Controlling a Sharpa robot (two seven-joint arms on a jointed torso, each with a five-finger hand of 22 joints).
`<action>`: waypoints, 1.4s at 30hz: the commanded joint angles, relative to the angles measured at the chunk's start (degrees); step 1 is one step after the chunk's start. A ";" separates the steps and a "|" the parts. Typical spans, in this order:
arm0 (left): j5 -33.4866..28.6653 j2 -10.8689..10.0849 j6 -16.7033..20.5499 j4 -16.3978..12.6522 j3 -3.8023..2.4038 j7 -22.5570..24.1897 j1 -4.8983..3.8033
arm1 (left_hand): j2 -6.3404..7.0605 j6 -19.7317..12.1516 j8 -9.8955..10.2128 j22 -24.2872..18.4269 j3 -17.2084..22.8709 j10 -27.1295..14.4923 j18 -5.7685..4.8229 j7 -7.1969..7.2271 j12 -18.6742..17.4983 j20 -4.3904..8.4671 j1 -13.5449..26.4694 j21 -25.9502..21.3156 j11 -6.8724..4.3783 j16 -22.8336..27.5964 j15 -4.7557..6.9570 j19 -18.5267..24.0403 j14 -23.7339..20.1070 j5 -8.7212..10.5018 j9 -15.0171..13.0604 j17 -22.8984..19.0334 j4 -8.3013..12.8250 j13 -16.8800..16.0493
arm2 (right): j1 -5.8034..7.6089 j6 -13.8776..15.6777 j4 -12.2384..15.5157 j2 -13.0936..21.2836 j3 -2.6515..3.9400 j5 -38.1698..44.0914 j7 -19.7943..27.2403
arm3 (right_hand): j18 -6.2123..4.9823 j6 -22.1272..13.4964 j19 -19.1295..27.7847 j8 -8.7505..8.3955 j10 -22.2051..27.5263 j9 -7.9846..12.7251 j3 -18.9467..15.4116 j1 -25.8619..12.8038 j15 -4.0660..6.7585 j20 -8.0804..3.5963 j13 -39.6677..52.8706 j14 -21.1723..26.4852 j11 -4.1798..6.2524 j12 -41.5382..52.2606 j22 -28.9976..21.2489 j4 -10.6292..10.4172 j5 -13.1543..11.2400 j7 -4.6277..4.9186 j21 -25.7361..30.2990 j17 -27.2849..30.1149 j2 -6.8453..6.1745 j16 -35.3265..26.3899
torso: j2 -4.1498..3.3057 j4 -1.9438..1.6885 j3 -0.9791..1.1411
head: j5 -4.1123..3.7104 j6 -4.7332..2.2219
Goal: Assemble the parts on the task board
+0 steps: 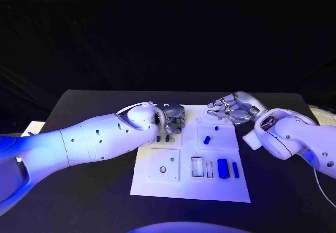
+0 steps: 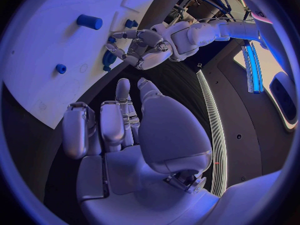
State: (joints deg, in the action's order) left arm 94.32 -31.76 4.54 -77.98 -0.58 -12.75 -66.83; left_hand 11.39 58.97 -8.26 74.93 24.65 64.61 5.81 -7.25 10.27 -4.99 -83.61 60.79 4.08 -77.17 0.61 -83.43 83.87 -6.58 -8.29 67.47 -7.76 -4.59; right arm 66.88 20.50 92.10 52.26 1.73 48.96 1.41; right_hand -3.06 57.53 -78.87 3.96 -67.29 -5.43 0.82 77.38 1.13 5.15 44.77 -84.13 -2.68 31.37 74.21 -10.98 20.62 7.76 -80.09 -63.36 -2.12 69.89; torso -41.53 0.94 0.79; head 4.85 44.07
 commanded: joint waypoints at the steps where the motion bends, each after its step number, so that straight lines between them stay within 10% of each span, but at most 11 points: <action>1: 0.35 0.20 -3.84 0.16 0.12 -1.88 0.12 | -0.42 0.23 0.43 0.55 0.45 0.52 -0.53 0.06 -0.42 0.09 -0.26 0.54 0.00 0.34 0.18 -0.46 1.64 -0.09 0.14 -0.63 0.10 0.13 | -0.06 -0.67 0.00 -0.09 0.00 0.36 0.52 | -0.85 0.33 0.02 0.07 -0.26 -0.08 0.15 0.49 0.36 -0.31 -0.05 -0.42 -0.05 -0.30 -0.05 -0.23 0.33 0.11 0.33 0.06 -0.22 -0.34 | -0.01 -0.03 -0.02 | 0.01 0.05; 20: 0.44 0.62 -6.61 0.31 0.12 -3.56 0.15 | -1.06 3.26 0.40 3.16 3.61 5.37 -1.23 -0.02 0.19 0.71 -2.30 4.96 -0.81 0.94 0.91 -1.61 1.65 -0.12 0.30 -2.44 2.70 -0.67 | -0.16 -0.82 -0.03 -0.16 0.00 0.33 0.57 | -0.83 0.40 -0.06 0.09 -0.48 -0.09 0.12 0.32 0.36 -0.32 -0.32 -0.48 -0.05 -0.42 0.03 -0.41 0.33 0.09 0.30 -0.02 -0.20 -0.34 | -0.01 -0.02 -0.04 | 0.08 0.32; 42: -0.49 -1.18 3.39 -1.82 -0.18 -0.44 0.26 | -1.10 5.03 0.77 4.39 5.46 7.22 -1.57 -0.30 -0.72 0.94 -1.81 6.76 -0.86 0.61 0.99 -1.89 1.81 -0.08 0.54 -2.61 4.34 -1.30 | -0.23 -0.74 -0.05 -0.22 0.00 0.26 0.75 | -0.84 0.41 -0.05 0.09 -0.57 -0.09 0.10 0.23 0.36 -0.32 -0.43 -0.48 -0.05 -0.46 -0.01 -0.50 0.33 0.09 0.33 0.05 -0.20 -0.42 | 0.06 -0.05 -0.01 | 0.32 0.06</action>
State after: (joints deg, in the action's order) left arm 94.45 -32.82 5.41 -79.36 -0.60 -14.26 -66.53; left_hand 10.03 63.58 -7.69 74.95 29.88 71.80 5.20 -7.57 9.76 -4.38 -85.72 67.40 3.06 -76.51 1.24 -84.04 84.08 -6.37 -7.80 64.95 -3.48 -5.95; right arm 66.71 20.40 92.05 52.10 1.73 48.96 1.51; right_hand -3.06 57.52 -78.87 3.95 -67.41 -5.46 0.98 77.37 1.13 5.15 44.38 -84.13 -2.81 31.15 74.22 -11.14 20.62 7.75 -80.09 -63.37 -2.12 69.58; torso -41.49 0.89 0.77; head 5.15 44.20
